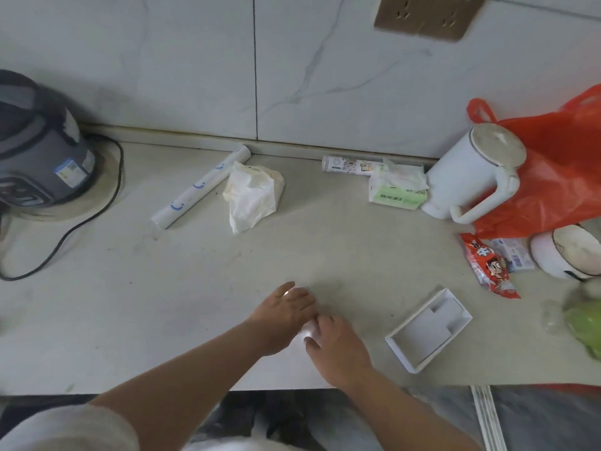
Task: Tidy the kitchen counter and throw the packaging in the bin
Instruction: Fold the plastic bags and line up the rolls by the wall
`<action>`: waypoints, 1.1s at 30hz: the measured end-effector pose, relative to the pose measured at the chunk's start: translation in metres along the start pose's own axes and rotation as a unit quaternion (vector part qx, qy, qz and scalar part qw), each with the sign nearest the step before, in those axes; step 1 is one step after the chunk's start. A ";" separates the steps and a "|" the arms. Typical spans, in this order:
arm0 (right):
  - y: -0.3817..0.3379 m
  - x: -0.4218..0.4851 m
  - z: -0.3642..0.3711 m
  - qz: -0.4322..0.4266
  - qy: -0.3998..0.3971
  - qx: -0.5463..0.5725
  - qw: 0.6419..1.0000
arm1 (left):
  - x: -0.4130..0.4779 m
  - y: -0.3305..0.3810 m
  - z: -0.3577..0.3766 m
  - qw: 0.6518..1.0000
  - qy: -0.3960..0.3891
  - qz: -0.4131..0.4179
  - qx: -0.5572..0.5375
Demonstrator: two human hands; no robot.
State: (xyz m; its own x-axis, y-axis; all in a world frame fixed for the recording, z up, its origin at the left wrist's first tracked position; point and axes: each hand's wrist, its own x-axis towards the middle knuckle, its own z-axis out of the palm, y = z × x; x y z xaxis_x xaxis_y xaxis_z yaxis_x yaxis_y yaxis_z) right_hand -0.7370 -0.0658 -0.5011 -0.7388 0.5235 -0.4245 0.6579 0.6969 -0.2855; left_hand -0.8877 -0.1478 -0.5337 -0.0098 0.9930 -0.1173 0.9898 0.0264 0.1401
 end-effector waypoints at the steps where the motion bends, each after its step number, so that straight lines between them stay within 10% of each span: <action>1: -0.001 0.000 0.000 0.018 0.002 0.001 1.000 | 0.001 -0.002 0.001 1.000 -0.003 0.001 -0.003; 10: -0.029 -0.001 -0.001 0.080 0.025 0.007 0.996 | -0.024 -0.026 0.001 0.998 -0.009 -0.056 -0.011; 33: -0.098 0.115 -0.018 -0.105 -0.016 -0.068 0.992 | -0.067 -0.093 -0.019 0.966 -0.022 -0.259 -0.022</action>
State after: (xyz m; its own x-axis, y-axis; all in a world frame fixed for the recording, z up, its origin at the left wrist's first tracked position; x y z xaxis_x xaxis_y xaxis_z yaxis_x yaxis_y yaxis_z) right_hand -0.8891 -0.0654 -0.5059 -0.8510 0.3458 -0.3952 0.4627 0.8496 -0.2531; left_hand -0.9817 -0.2143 -0.5199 -0.4942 0.8401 -0.2237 0.8472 0.5231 0.0925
